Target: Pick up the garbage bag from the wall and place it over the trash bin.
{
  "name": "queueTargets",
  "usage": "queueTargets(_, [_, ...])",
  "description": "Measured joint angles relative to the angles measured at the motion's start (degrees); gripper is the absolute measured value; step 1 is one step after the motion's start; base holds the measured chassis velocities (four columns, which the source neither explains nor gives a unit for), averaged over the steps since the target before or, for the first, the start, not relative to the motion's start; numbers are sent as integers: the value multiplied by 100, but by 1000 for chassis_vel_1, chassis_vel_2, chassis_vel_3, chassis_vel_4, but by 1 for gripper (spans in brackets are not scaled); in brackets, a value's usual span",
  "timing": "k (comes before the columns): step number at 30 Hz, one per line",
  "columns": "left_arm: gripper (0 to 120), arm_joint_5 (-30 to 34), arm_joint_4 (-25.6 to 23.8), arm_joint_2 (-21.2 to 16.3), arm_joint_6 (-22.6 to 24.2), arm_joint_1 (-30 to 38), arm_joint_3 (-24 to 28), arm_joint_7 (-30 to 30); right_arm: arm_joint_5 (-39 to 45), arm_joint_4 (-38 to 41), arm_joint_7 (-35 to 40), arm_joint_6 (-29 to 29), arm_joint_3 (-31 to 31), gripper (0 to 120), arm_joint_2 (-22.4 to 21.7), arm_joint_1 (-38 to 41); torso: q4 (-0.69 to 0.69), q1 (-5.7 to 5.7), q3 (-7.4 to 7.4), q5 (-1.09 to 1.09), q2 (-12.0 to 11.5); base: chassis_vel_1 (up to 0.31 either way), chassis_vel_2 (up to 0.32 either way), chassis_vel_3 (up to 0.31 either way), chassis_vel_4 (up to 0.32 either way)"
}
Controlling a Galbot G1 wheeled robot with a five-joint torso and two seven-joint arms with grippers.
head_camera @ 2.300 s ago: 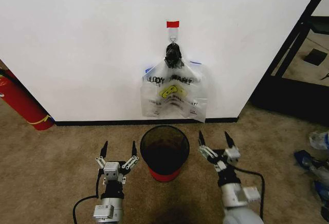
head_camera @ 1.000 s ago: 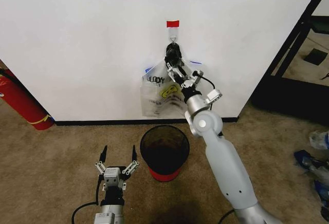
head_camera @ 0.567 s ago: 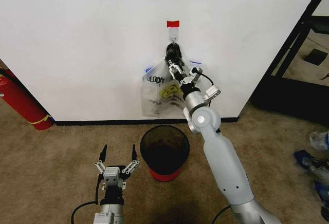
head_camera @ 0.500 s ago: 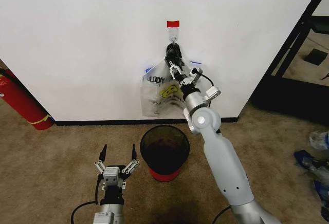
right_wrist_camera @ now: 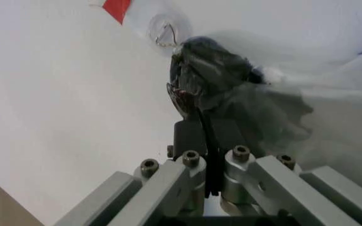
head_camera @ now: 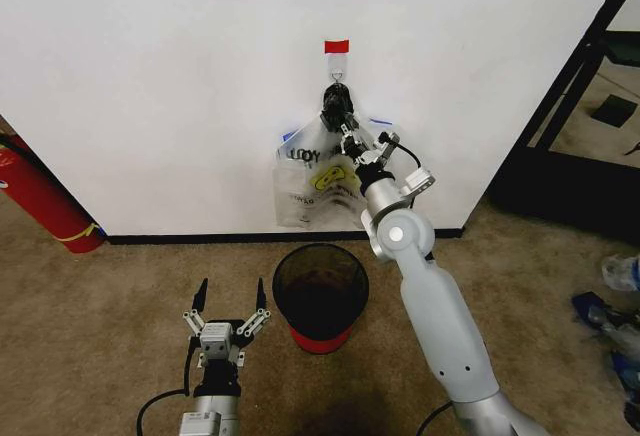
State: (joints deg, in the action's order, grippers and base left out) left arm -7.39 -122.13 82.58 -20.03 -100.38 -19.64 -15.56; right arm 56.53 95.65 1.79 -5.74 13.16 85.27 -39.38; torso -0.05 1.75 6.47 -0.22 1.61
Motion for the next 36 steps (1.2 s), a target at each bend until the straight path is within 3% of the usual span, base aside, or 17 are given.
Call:
queueTargets(8, [100,-14,0,32,-6,-21,19,2,9,210,19,4,37,0,-73,-189,0,0,0,0,0,0,0,0,0])
queueTargets(36, [100,-138,-34,82,-124,-110,117,1,-767,1839,-348,186,185,0,-403,-2630,0,-1,-1,0,0,0,0,0,0])
